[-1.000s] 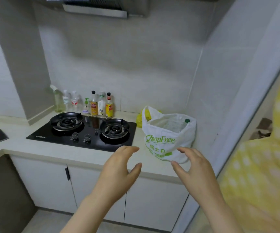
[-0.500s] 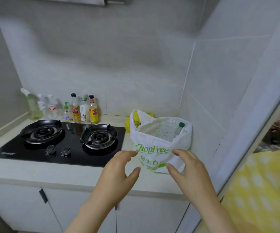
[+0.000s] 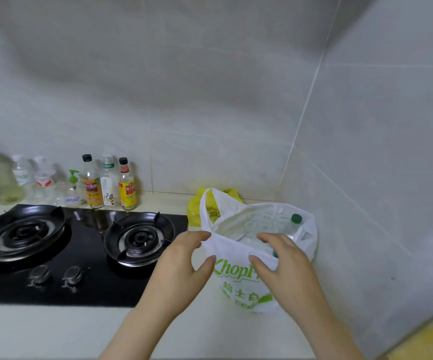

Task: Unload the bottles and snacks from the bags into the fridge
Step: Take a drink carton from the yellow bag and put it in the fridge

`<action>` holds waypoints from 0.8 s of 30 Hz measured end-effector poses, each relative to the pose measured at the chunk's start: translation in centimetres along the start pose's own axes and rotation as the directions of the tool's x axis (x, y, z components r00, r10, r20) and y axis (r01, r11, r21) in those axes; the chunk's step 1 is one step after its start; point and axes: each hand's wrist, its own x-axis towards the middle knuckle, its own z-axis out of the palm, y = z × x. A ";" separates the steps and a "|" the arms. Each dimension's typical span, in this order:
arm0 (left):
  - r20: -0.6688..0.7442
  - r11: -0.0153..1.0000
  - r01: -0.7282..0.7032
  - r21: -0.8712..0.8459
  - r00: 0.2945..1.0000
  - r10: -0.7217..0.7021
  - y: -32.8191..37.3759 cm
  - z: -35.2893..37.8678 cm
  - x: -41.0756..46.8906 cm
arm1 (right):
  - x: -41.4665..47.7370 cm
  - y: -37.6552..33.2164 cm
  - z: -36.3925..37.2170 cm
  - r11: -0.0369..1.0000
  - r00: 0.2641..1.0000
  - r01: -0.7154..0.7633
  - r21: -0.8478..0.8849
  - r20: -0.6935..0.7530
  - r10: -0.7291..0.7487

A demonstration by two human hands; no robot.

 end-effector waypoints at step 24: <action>0.006 0.986 0.103 0.133 0.995 -0.104 -4.9 8.6 16.1 | 19.0 11.8 6.1 0.996 0.991 0.006 0.084 0.131 -0.017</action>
